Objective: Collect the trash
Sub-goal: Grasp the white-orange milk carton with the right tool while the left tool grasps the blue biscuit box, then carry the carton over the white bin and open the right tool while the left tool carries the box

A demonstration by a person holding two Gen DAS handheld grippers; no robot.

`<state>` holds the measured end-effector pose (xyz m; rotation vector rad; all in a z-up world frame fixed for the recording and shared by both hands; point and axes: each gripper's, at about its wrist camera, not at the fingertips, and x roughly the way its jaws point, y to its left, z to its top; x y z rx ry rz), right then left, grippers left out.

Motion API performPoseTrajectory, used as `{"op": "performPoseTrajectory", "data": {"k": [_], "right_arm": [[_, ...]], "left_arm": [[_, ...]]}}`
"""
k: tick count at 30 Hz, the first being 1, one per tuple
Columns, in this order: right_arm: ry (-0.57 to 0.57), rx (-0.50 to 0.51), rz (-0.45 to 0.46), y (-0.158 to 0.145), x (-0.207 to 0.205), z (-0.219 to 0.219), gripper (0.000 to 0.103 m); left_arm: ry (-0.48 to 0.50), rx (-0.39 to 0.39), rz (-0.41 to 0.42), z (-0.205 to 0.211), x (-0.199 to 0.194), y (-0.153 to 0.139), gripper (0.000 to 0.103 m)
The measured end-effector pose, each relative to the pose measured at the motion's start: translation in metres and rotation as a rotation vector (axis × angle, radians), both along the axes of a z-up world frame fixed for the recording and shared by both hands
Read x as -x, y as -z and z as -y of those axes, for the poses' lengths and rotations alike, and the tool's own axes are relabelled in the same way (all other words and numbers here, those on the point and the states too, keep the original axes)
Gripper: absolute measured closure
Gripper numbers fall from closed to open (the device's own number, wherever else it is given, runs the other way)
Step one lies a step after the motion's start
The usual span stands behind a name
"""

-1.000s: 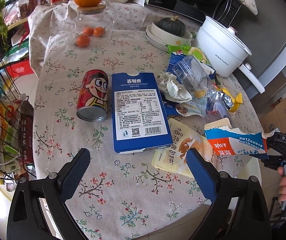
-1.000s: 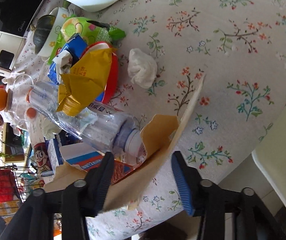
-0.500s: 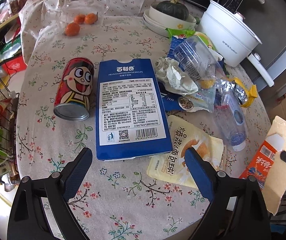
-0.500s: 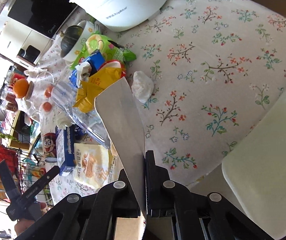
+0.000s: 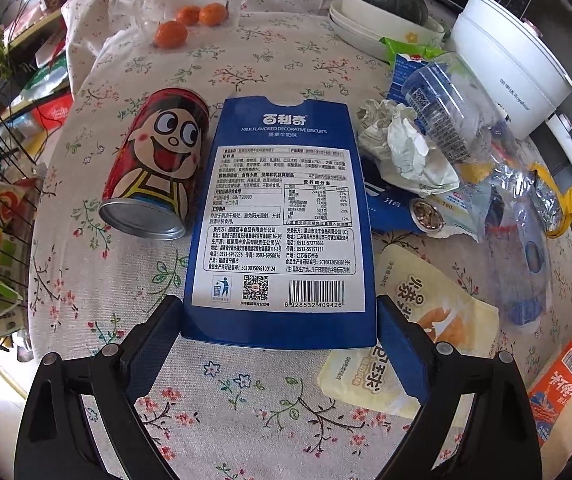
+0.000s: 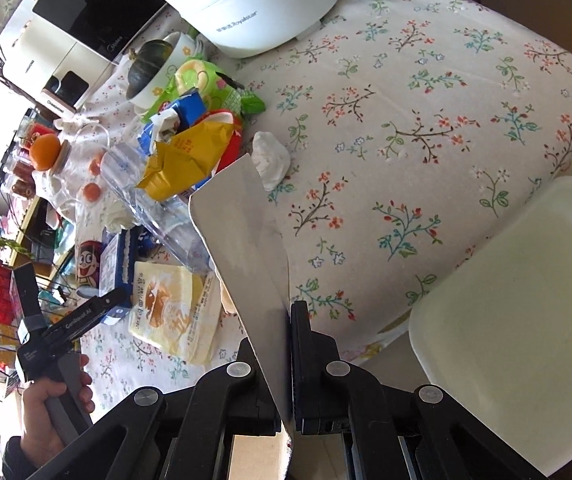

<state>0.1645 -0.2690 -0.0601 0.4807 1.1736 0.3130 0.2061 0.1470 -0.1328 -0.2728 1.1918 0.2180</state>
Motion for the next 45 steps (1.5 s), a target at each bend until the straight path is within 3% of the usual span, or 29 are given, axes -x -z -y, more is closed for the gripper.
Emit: {"op": "performPoseTrajectory", "data": {"k": [3,9,23,27,32,40,45], "right_arm": [[-0.001,-0.004,-0.007,0.003,0.001,0.002,0.101],[0.007,0.004,-0.002,0.003,0.007,0.008,0.101],[0.102,0.016,0.095,-0.027,0.032,0.062,0.101],[0.147,0.086,0.117,-0.030,0.041,0.087,0.101],[0.223,0.187,0.105,-0.019,0.053,0.123,0.100],[0.301,0.283,0.006,0.021,0.059,0.162,0.099],[0.324,0.281,-0.064,0.041,0.061,0.175,0.092]], "left_arm": [[-0.026,0.039,-0.024,-0.009,0.000,0.010,0.007],[-0.041,0.091,0.048,-0.019,0.007,-0.001,0.009],[0.040,0.139,0.244,-0.003,0.055,-0.073,0.009],[0.134,0.168,0.271,0.025,0.068,-0.091,0.009],[0.321,0.201,0.273,0.086,0.079,-0.103,0.009],[0.602,0.215,0.200,0.195,0.096,-0.096,0.009],[0.717,0.198,0.160,0.247,0.109,-0.088,0.009]]}}
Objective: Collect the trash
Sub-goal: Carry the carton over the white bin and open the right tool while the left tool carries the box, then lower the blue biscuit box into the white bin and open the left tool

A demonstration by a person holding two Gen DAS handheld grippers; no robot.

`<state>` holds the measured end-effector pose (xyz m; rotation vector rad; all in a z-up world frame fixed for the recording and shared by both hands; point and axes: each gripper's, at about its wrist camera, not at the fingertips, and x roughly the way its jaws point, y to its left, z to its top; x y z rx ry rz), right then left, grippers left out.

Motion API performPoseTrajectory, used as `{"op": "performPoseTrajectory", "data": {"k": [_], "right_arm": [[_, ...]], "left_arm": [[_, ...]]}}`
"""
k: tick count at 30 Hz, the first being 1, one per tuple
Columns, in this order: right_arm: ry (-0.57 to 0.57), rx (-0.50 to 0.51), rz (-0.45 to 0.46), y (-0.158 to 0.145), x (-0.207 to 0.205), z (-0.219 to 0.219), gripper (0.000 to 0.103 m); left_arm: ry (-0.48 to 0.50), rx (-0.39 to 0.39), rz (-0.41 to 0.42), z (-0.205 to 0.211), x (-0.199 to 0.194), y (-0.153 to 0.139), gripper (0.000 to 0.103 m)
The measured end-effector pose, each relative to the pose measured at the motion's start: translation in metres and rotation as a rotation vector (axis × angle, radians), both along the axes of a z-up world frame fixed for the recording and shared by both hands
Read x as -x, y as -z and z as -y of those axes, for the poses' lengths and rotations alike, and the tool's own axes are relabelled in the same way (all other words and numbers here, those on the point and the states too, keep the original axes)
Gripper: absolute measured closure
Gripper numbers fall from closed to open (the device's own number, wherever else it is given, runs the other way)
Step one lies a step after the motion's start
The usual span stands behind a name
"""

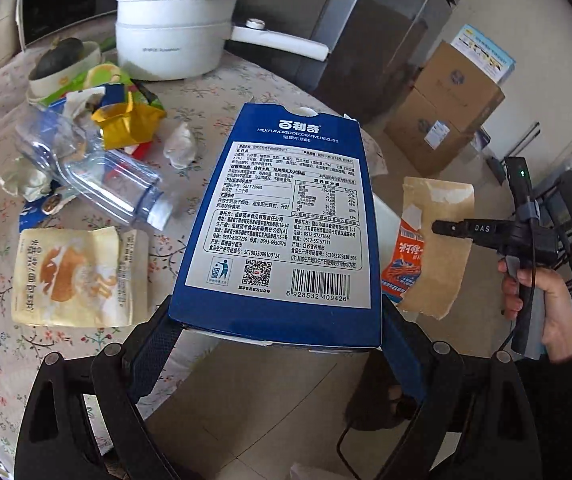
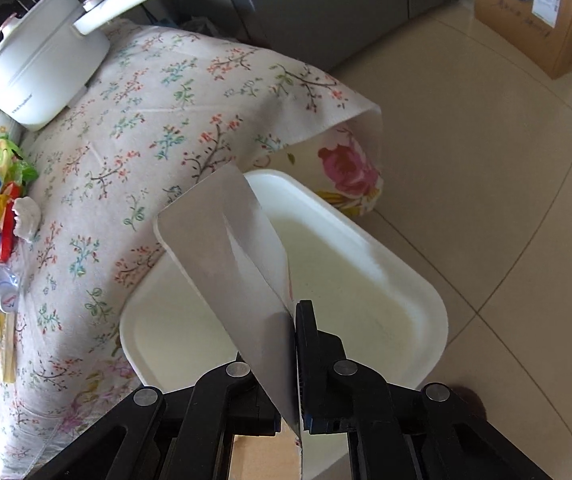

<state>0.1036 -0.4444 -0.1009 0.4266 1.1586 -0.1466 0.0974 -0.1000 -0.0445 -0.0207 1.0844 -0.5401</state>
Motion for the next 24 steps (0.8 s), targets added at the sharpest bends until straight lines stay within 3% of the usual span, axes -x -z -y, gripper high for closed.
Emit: {"op": "performPoseTrajectory", "data": {"k": [1,2,4,5,18,24], "right_arm": [[0.006,-0.006,-0.015,0.002,0.001,0.003,0.088],[0.012,-0.017,-0.020,0.004,0.005,0.005,0.074],[0.026,-0.022,-0.016,0.001,0.010,0.009,0.056],[0.028,-0.018,-0.010,-0.001,0.012,0.010,0.053],[-0.003,0.050,0.002,-0.011,0.037,0.023,0.043],[0.029,0.056,-0.007,-0.011,0.044,0.037,0.034]], "left_arm": [[0.018,-0.008,-0.005,0.008,0.002,0.003,0.009],[0.036,-0.016,-0.009,0.016,0.004,0.005,0.009],[0.069,-0.037,-0.021,0.031,0.003,0.011,0.009],[0.085,-0.047,-0.025,0.039,0.004,0.014,0.009],[0.251,-0.167,-0.082,0.124,0.007,0.066,0.009],[0.251,-0.209,-0.027,0.141,0.001,0.075,0.008]]}}
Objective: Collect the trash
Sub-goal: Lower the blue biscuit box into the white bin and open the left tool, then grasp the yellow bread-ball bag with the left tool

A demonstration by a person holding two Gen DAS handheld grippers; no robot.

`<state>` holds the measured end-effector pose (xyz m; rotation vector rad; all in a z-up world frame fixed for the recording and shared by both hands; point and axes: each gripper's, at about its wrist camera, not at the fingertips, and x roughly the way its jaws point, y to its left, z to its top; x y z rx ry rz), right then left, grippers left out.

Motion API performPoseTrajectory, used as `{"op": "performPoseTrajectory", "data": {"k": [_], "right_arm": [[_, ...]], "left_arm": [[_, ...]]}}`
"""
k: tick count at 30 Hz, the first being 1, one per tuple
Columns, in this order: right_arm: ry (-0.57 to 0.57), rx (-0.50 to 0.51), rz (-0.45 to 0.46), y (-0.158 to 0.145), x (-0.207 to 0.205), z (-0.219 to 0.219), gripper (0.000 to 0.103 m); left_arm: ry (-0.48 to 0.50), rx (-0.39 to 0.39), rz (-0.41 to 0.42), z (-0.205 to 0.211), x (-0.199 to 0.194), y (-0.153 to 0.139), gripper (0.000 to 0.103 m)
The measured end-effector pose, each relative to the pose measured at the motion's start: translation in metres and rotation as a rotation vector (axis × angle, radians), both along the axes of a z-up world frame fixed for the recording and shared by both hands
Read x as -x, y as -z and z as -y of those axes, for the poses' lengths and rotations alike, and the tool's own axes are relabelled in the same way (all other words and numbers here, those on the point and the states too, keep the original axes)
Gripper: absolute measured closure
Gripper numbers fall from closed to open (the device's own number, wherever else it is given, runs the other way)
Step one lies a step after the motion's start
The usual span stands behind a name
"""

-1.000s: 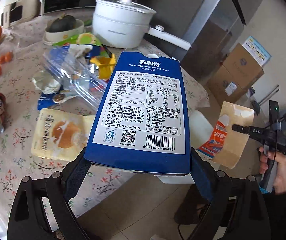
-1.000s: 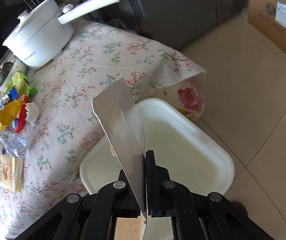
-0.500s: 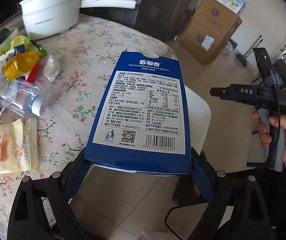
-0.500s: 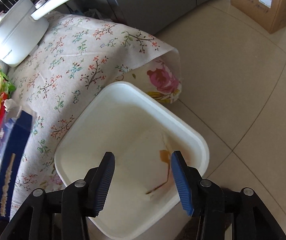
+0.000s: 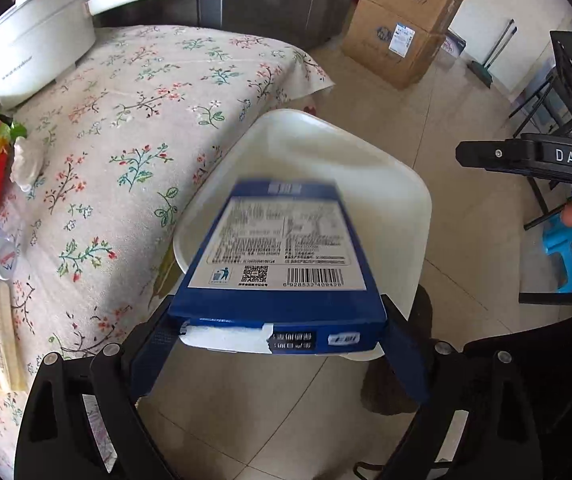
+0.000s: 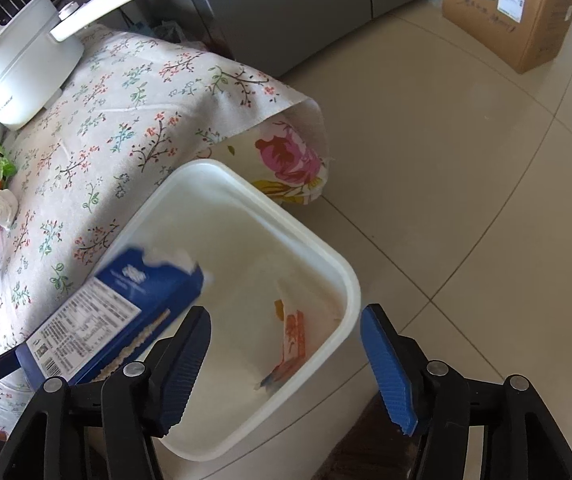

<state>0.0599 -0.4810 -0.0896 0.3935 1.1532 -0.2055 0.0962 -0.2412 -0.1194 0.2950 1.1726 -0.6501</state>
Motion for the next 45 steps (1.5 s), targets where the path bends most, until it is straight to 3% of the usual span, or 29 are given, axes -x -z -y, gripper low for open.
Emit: {"op": "performPoseTrajectory", "data": {"k": [6,12,28,38,45], "right_arm": [[0.010,0.006,0.002,-0.004,0.000,0.002,0.032],[-0.029,0.014,0.023,-0.012,-0.010,-0.018,0.031],[-0.183,0.039,0.024,-0.017,-0.048,-0.106,0.027],[-0.277,0.039,0.016,-0.014,-0.069,-0.162,0.026],[-0.313,0.045,0.000,-0.009,-0.076,-0.185,0.026]], "left_arm": [[-0.014,0.007,0.033,-0.007,-0.001,-0.008,0.005],[-0.073,0.003,0.064,-0.039,-0.005,-0.019,0.005],[-0.457,0.008,0.090,-0.205,-0.030,-0.036,0.000],[-0.642,-0.071,0.089,-0.294,-0.048,-0.016,0.000],[-0.743,-0.062,0.039,-0.329,-0.072,0.012,0.004]]}}
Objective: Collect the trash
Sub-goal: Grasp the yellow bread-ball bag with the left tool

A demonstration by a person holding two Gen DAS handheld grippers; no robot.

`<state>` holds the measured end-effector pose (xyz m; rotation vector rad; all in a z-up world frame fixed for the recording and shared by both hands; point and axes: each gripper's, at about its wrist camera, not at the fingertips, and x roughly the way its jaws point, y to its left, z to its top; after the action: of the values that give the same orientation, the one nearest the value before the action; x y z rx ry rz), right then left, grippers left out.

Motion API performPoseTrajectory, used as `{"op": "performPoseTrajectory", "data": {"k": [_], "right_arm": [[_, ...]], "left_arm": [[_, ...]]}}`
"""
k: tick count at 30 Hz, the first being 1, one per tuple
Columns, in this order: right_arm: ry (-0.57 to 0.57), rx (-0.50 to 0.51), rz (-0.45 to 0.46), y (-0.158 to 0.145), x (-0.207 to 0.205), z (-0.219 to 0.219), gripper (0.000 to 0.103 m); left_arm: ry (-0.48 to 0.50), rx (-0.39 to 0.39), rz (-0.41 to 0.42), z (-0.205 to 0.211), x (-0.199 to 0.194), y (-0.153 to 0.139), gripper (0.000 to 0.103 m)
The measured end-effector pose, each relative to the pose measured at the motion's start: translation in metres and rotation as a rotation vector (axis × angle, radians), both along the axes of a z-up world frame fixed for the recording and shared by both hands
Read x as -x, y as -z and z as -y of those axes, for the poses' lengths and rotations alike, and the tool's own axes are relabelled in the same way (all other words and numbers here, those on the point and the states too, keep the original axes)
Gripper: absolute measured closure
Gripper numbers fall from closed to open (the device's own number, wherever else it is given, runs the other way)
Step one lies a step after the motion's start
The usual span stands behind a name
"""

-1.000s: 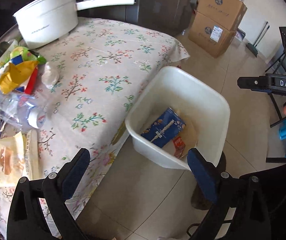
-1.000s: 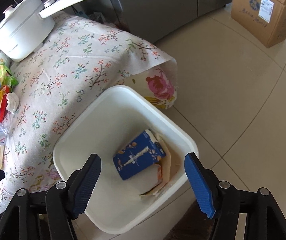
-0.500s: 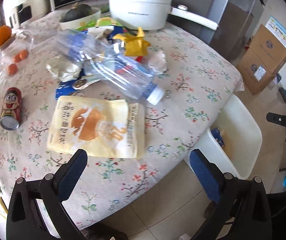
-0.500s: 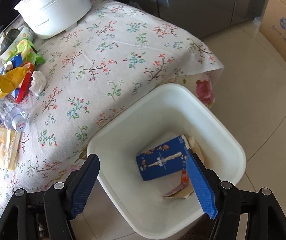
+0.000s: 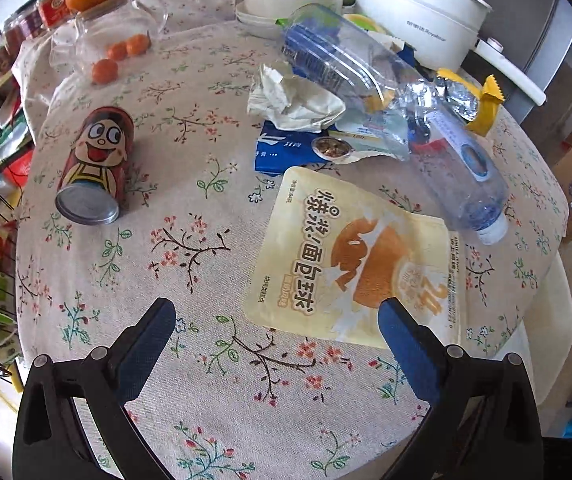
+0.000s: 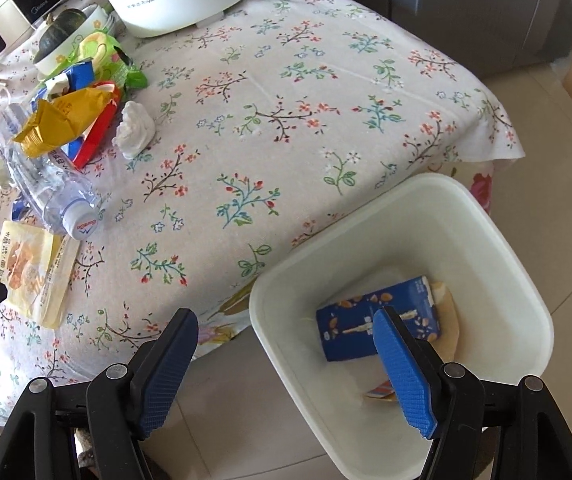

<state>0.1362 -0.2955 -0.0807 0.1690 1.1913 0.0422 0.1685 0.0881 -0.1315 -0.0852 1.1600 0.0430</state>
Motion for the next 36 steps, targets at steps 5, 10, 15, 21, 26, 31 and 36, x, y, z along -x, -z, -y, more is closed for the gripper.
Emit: {"op": "performPoseTrajectory", "data": {"k": [5,10,15,21,26,31,36], "right_arm": [[-0.008,-0.003,-0.006,0.003,-0.003,-0.008,0.026],[-0.012,0.004,-0.013,0.006,-0.004,-0.013,0.026],[-0.005,0.004,-0.016,0.009,-0.007,-0.018,0.026],[-0.022,-0.005,-0.006,0.007,-0.013,-0.036,0.026],[-0.047,-0.011,-0.002,0.008,-0.020,-0.055,0.026],[-0.078,-0.016,0.009,0.006,-0.028,-0.074,0.026],[-0.126,-0.012,0.030,0.004,-0.041,-0.098,0.026]], "left_arm": [[0.013,-0.027,-0.018,0.004,-0.007,0.015,0.014],[0.043,-0.044,0.020,0.012,-0.003,0.010,0.038],[0.012,-0.067,0.044,0.005,0.002,0.006,0.098],[-0.016,0.062,0.057,-0.011,0.007,-0.002,0.103],[-0.021,0.141,0.111,-0.020,0.012,-0.021,0.103],[-0.028,0.220,0.201,-0.030,0.020,-0.053,0.103],[-0.036,0.252,0.297,-0.042,0.037,-0.089,0.103]]}}
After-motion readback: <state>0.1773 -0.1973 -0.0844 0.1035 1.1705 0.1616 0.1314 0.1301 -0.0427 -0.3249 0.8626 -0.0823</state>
